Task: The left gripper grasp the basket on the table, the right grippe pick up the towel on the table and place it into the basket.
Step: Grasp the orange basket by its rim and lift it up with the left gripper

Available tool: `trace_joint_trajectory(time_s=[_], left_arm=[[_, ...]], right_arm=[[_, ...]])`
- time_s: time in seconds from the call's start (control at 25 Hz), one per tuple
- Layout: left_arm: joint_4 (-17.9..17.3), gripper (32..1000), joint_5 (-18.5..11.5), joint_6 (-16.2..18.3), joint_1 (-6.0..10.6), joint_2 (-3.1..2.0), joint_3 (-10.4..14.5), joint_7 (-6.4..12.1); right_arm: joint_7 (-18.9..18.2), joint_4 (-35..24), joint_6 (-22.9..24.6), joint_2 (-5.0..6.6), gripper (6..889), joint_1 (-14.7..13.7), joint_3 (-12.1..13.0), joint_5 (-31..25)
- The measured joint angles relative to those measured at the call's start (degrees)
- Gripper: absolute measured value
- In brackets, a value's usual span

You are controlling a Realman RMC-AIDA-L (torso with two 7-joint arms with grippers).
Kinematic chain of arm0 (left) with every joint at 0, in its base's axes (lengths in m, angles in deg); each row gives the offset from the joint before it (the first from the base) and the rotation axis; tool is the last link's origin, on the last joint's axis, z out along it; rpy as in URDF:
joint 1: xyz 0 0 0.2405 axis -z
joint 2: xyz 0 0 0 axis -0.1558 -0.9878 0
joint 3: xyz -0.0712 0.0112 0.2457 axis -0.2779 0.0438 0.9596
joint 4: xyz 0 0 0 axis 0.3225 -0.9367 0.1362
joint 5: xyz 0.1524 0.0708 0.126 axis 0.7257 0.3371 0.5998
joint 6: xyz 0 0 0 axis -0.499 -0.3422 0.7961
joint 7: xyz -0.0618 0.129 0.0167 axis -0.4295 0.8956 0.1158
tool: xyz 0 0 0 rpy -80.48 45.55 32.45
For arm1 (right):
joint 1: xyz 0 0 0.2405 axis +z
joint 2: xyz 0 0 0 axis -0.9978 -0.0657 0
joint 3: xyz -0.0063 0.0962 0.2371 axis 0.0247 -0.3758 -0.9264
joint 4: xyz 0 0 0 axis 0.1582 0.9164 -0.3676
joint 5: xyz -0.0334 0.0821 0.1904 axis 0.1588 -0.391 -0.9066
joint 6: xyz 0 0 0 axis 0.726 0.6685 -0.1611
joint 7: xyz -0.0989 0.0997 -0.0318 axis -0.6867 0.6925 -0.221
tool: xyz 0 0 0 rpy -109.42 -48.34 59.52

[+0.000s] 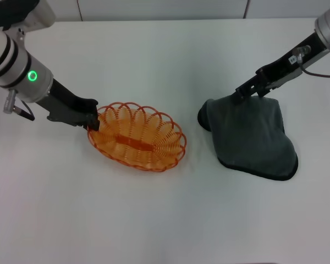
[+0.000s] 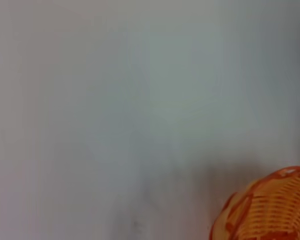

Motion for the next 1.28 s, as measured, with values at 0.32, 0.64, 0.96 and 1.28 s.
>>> trace_joint_trajectory(time_s=[0.32,0.64,0.96,1.28], left_arm=[[-0.2,86,-4.2,-1.4,-0.32,-1.09,-3.3,3.47],[-0.2,81,-7.5,-3.7,-1.32,-1.66,-10.4,7.44],[0.2,82,-18.1,-4.5,-3.56,-3.99,-11.0,8.92],[0.8,82,-20.6,-4.7,-4.40,-5.03,-11.1,9.03]], right_arm=[[0.0,0.0,0.0,0.00,865,0.0,0.0,0.0],[0.0,0.0,-0.1,0.00,865,0.0,0.0,0.0],[0.0,0.0,-0.1,0.00,865,0.0,0.0,0.0],[0.0,0.0,-0.1,0.00,864,0.0,0.0,0.0]])
